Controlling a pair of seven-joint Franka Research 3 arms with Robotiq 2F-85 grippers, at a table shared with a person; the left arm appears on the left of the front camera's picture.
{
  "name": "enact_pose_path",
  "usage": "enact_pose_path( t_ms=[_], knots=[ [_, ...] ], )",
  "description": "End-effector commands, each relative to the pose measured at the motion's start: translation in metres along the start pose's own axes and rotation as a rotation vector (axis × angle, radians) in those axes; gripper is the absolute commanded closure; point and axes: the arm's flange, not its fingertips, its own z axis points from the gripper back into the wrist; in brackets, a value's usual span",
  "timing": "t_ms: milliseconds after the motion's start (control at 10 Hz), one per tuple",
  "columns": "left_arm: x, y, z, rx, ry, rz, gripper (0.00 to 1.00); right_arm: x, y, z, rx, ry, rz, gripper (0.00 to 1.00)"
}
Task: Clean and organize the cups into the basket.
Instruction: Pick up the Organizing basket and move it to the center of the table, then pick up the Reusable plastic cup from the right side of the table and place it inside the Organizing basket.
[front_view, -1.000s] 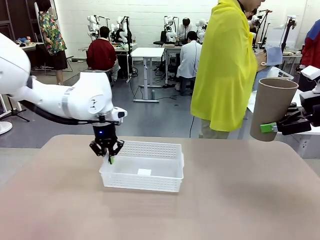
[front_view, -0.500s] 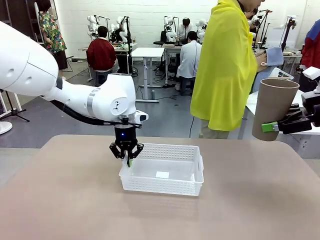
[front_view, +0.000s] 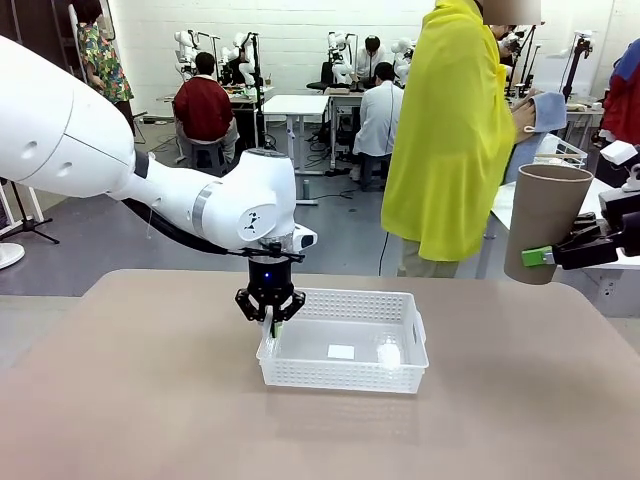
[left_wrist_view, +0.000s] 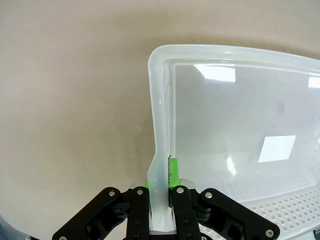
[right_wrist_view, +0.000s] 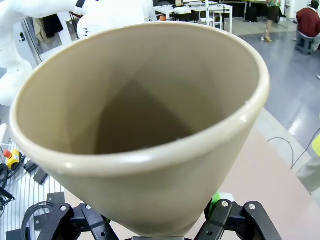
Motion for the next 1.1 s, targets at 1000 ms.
enact_pose_path(
  t_ms=[1000],
  knots=[
    [0.002,0.002,0.001,-0.004,-0.005,0.015,1.0,0.083,0.031,-0.134,-0.157,0.552,0.22,0.19]
  ],
)
